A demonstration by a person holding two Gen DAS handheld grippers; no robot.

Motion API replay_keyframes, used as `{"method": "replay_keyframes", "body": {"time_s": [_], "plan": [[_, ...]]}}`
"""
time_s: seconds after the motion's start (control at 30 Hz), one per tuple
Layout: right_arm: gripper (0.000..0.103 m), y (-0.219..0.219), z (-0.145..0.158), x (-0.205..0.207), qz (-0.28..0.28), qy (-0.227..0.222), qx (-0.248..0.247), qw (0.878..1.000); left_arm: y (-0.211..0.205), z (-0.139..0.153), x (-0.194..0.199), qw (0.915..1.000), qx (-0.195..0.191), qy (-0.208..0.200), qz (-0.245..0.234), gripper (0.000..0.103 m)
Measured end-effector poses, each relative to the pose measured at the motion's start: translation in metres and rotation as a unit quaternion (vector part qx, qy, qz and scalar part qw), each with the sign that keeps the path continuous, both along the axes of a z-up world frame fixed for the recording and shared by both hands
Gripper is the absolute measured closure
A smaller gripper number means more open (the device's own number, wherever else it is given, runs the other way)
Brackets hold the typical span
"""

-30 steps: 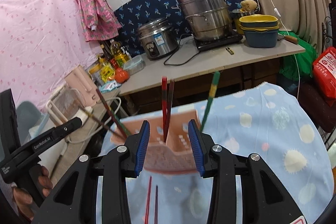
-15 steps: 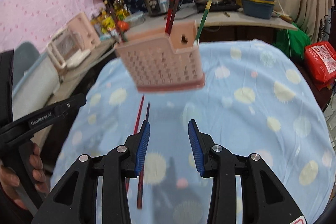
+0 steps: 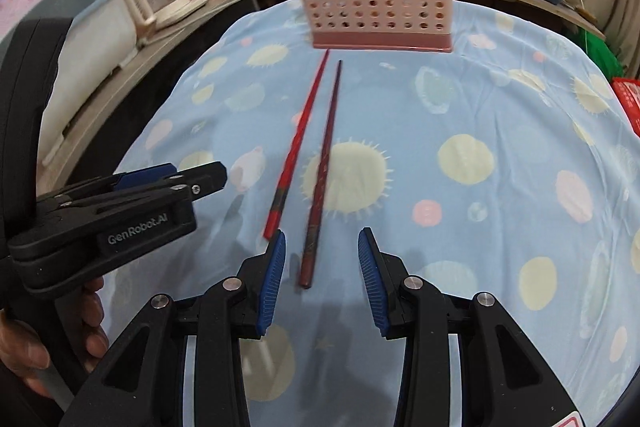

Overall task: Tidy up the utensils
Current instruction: 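Grasp the dark red chopstick with the right tool while the left tool grasps the red one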

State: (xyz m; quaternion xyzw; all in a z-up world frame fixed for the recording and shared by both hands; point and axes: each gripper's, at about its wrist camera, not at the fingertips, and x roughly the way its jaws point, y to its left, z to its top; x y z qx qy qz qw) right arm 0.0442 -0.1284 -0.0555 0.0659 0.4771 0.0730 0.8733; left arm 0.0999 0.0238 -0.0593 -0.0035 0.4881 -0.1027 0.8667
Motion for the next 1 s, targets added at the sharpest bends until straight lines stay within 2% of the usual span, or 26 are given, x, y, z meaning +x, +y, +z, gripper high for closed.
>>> {"method": "replay_keyframes", "body": {"time_s": [0.23,0.53,0.63,0.7,1.0], "plan": [[0.078,0.012,-0.013,0.000,0.016,0.011,-0.009,1.000,-0.002,-0.005,-0.008,1.0000,-0.001,0.003,-0.004,0.051],[0.095,0.009,-0.021,0.003,0.010,0.011,-0.024,1.000,-0.010,-0.008,-0.012,0.9999,0.002,0.004,-0.014,0.051],[0.096,0.001,-0.021,0.003,-0.001,0.011,-0.018,1.000,-0.014,-0.007,-0.013,0.9998,-0.001,0.004,-0.021,0.050],[0.096,-0.004,-0.021,0.003,-0.007,0.011,-0.015,1.000,-0.018,-0.006,-0.014,0.9997,-0.002,0.002,-0.025,0.045],[0.096,-0.022,-0.020,-0.001,-0.031,0.014,-0.005,0.999,-0.040,-0.015,-0.010,0.9987,-0.009,0.006,-0.050,0.046]]}}
